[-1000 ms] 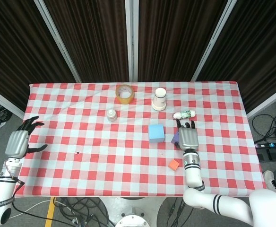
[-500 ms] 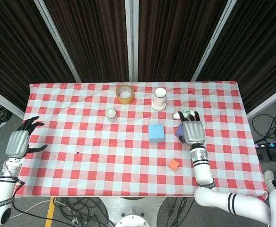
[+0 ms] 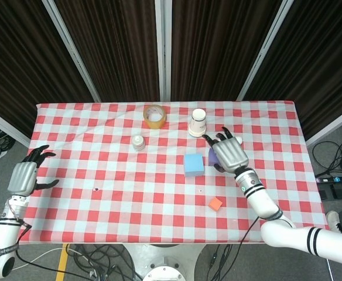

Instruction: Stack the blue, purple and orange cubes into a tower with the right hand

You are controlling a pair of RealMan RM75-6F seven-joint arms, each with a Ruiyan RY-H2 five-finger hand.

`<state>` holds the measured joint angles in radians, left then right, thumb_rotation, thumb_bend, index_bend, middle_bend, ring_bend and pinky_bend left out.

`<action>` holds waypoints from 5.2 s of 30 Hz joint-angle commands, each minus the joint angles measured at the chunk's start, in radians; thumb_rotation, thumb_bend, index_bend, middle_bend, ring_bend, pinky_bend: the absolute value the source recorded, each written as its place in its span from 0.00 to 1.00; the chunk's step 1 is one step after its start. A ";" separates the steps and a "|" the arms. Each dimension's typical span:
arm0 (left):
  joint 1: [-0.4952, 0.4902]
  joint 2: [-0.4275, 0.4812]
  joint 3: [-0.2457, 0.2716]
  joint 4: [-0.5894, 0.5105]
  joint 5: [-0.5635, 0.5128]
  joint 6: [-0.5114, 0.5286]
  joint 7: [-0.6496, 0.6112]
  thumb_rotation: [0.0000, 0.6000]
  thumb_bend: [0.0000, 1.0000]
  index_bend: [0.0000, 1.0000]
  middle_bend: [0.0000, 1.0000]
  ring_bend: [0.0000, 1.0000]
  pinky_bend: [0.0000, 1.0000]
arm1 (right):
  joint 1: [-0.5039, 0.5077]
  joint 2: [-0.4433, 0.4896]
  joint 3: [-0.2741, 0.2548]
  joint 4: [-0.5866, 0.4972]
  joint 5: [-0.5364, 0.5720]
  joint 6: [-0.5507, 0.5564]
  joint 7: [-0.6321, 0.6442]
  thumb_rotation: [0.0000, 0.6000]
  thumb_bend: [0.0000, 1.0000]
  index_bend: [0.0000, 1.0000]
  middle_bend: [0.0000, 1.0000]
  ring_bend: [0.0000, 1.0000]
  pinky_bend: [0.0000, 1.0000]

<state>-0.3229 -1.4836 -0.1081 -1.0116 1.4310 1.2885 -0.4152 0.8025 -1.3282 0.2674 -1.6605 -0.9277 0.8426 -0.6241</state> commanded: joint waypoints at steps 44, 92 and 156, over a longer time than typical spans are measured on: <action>0.000 -0.002 -0.004 0.015 -0.004 -0.005 -0.024 1.00 0.11 0.33 0.24 0.16 0.29 | 0.093 -0.161 -0.081 0.216 -0.172 -0.001 0.175 1.00 0.16 0.11 0.42 0.17 0.00; 0.000 -0.005 -0.001 0.021 -0.001 -0.002 -0.023 1.00 0.11 0.33 0.24 0.16 0.29 | 0.064 -0.016 -0.100 -0.030 -0.320 0.152 0.169 1.00 0.06 0.08 0.23 0.05 0.00; 0.003 -0.030 -0.005 0.050 0.005 0.032 0.010 1.00 0.11 0.31 0.24 0.16 0.29 | 0.085 0.003 -0.412 0.216 -0.830 -0.108 0.512 1.00 0.11 0.16 0.41 0.14 0.07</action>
<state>-0.3197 -1.5138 -0.1132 -0.9619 1.4365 1.3206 -0.4054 0.8866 -1.3246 -0.1453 -1.4450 -1.7583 0.7345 -0.1134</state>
